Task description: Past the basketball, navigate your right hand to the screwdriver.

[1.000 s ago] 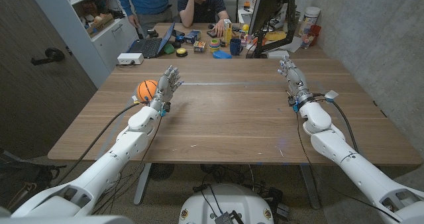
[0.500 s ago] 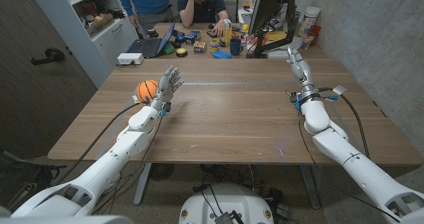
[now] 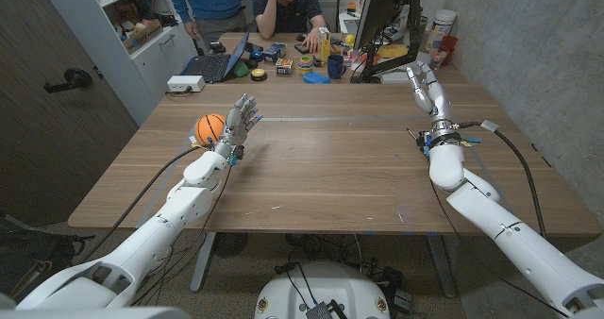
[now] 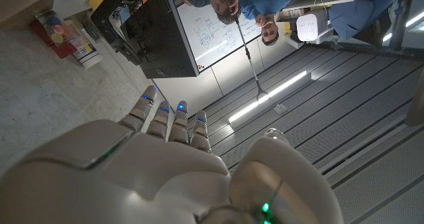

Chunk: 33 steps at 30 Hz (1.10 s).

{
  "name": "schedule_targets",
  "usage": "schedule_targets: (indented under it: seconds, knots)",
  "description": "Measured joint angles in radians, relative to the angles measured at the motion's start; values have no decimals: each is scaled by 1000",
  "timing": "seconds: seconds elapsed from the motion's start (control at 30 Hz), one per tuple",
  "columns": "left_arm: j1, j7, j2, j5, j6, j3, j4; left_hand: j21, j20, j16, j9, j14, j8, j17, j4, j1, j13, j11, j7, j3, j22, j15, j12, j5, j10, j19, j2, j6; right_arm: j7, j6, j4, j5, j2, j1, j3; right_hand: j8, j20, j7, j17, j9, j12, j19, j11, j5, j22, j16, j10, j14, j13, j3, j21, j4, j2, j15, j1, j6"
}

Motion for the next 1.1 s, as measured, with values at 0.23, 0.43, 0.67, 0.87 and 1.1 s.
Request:
schedule_targets:
  seconds: [0.23,0.43,0.67,0.87,1.1]
  knots:
    - [1,2,0,1,2,1,-2,0,0,0,0,0,0,3,3,0,0,0,0,-3,0,0,0,0,0,0,0,0,-60,-115,-67,-82,-16,-14,-25,-8,14,-2,0,0,-6,-7,-5,7,0,-8,-23,-8,0,-12,-11,-4,-13,0,-5,-9]
    - [0,0,0,1,2,2,-2,0,0,0,0,0,0,5,4,0,0,0,0,-4,0,0,0,0,0,0,0,0,-105,-214,-89,-149,-20,-14,-47,-8,20,4,0,0,-6,-2,-9,11,0,-8,-27,-9,0,-19,-11,-5,-13,-9,-5,-15]
    - [0,-3,0,1,2,2,0,0,0,0,0,0,0,5,4,0,0,0,0,-4,0,0,0,0,0,0,0,0,-143,-323,-109,-210,-21,-7,-73,-8,40,4,0,0,-6,-22,-14,21,0,-7,-32,-9,0,-27,-23,-11,-17,-9,-1,-15]
    - [0,-5,0,1,2,2,2,0,0,0,0,0,0,5,4,0,0,0,0,-4,0,0,0,0,0,0,0,0,-163,-425,-131,-252,-21,-1,-97,-8,99,4,-3,0,-6,-27,-14,37,0,-11,-32,-15,0,-26,-40,-30,-31,-15,27,-14]
    - [0,-12,-1,0,0,2,8,0,0,0,0,0,0,5,8,0,0,0,0,-8,0,0,0,0,0,0,0,0,-147,-573,-167,-290,-32,2,-119,-8,114,1,-2,0,-13,-25,-13,56,0,-15,-63,-16,0,-23,-56,-66,-44,2,85,-37]
